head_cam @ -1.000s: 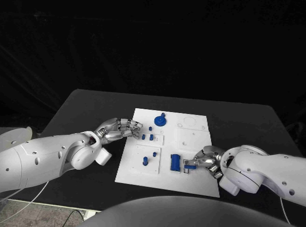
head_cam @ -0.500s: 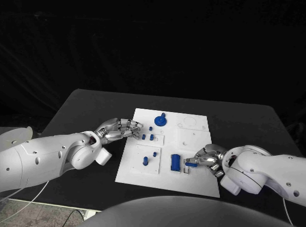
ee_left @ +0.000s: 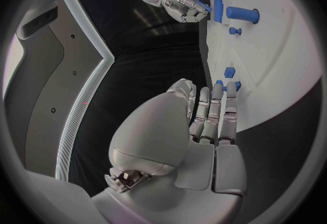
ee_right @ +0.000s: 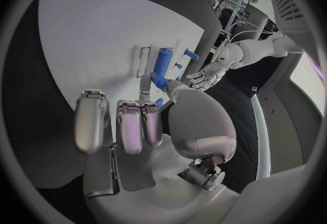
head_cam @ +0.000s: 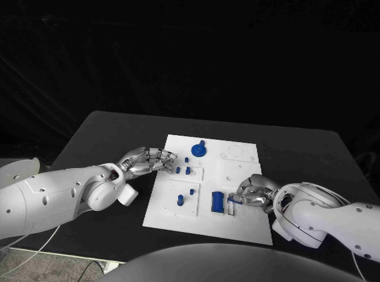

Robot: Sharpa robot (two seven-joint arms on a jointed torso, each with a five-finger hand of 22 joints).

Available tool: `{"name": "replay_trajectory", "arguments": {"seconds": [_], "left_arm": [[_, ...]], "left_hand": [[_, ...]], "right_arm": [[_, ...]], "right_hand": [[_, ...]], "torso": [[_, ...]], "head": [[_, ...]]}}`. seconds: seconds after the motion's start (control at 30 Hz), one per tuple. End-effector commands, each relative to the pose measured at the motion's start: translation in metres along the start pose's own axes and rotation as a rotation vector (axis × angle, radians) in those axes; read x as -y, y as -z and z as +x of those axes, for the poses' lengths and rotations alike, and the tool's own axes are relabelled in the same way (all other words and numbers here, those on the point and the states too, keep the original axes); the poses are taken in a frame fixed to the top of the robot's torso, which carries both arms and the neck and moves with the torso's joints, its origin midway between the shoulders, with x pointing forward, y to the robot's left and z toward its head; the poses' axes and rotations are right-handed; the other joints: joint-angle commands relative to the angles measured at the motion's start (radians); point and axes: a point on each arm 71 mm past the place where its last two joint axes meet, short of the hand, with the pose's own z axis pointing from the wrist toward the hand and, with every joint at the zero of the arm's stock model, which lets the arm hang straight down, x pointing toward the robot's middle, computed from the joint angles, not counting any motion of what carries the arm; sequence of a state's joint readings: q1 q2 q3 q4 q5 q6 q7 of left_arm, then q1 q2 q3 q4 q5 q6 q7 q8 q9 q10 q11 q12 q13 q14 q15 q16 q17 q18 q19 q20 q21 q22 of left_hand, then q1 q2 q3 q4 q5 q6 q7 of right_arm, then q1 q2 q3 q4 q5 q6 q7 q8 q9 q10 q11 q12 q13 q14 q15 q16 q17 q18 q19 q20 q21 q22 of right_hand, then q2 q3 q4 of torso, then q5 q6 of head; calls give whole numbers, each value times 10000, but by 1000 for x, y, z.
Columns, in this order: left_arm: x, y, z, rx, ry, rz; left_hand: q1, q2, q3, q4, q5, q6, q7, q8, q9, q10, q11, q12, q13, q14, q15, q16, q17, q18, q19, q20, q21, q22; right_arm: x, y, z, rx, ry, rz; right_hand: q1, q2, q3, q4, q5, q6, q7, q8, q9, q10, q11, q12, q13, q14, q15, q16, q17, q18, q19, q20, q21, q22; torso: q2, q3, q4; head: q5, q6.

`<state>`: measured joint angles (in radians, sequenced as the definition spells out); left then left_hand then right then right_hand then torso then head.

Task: Assemble the parts on the task board

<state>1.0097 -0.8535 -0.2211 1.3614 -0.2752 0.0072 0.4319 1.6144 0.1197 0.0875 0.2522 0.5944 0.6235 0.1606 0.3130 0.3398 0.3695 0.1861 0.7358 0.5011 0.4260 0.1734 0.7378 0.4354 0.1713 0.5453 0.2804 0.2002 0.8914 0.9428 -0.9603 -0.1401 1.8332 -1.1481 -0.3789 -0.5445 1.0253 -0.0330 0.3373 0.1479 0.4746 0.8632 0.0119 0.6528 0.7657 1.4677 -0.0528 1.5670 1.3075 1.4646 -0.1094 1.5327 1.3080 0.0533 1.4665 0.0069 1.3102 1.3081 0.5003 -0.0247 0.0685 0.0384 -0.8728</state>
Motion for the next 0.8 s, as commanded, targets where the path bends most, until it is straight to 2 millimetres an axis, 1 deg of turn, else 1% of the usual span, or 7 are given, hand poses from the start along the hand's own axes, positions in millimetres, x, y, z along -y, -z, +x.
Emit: {"name": "replay_trajectory", "arguments": {"seconds": [0.03, 0.17, 0.37, 0.7, 0.8], "left_arm": [[1, 0, 2, -195, 106, 72], [1, 0, 1, -186, 105, 62], [1, 0, 2, -201, 109, 55], [0, 0, 2, -210, 112, 41], [0, 0, 2, -207, 112, 37]], "left_hand": [[91, -14, 61, -25, 31, 21, 72, 46, -11, 55, 44, 11, -8, 22, 53, 56, -11, -54, -15, -45, -25, 8], [91, -14, 61, -25, 31, 21, 72, 46, -11, 55, 44, 11, -8, 22, 53, 56, -11, -54, -15, -45, -25, 8], [92, -14, 71, -29, 34, 19, 72, 46, -12, 56, 46, 11, -13, 24, 54, 57, -13, -56, -15, -45, -24, 13], [92, -14, 71, -29, 34, 19, 72, 46, -12, 56, 46, 11, -13, 24, 54, 57, -13, -56, -15, -45, -24, 13], [92, -14, 71, -29, 34, 19, 72, 46, -12, 56, 46, 11, -13, 24, 54, 57, -13, -56, -15, -45, -24, 13]], "right_arm": [[-5, 1, -6, 1393, 1402, -776], [-4, 1, -4, 1644, 1970, -827], [-3, 2, -2, 1716, 2517, -752], [-3, 0, 3, 1417, 2774, -565], [-2, -1, 5, 1279, 2751, -517]], "right_hand": [[-60, -71, 39, -3, 14, -74, 15, 7, 7, 1031, -44, 38, 2633, 901, -46, 9, 1772, 27, 291, -87, 36, 1880], [-53, -100, 37, -11, 13, -78, 16, -1, 9, 1031, -44, 38, 2633, 895, -46, -5, 1739, 27, 291, -87, 35, 1880], [-38, -139, 41, -25, 21, -89, 16, -23, 6, 1031, -44, 38, 2633, 889, -47, -19, 1706, 29, 290, -88, 25, 1878], [-44, -160, 42, -19, 16, -107, 25, -54, -3, 1031, -41, 38, 2633, 882, -46, -35, 1669, 29, 290, -89, 22, 1877], [-48, -164, 41, -15, 10, -110, 28, -62, -6, 1031, -40, 38, 2633, 881, -46, -37, 1664, 28, 291, -88, 26, 1878]], "torso": [[6, 2, -3], [10, 1, -10], [4, 0, -12], [2, 1, -2], [2, 0, 1]], "head": [[29, 2], [45, 2], [12, 2], [-9, 2], [8, 2]]}}
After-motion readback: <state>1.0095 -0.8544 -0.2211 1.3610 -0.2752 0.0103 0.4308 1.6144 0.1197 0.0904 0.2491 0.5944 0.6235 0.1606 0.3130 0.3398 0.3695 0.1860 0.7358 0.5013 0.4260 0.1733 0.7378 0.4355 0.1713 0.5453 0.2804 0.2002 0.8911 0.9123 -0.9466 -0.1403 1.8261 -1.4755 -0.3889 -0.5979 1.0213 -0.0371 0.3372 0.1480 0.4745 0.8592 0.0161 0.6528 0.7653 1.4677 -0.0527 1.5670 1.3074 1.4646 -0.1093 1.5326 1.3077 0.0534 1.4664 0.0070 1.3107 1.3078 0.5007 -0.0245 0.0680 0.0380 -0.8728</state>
